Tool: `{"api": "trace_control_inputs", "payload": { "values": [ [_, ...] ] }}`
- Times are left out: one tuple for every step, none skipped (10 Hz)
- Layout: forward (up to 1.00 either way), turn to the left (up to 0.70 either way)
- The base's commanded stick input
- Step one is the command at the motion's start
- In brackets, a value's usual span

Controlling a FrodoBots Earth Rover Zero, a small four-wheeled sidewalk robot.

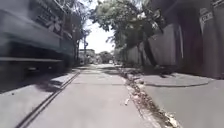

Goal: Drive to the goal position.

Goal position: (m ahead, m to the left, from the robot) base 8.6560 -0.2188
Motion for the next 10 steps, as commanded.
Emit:
{"api": "trace_control_inputs", "payload": {
  "values": [
    [1.00, 0.00],
    [1.00, 0.00],
    [1.00, 0.00],
    [1.00, 0.00],
    [1.00, 0.00],
    [1.00, 0.00],
    [1.00, 0.00],
    [1.00, 0.00],
    [1.00, 0.00],
    [1.00, 0.00]
  ]
}}
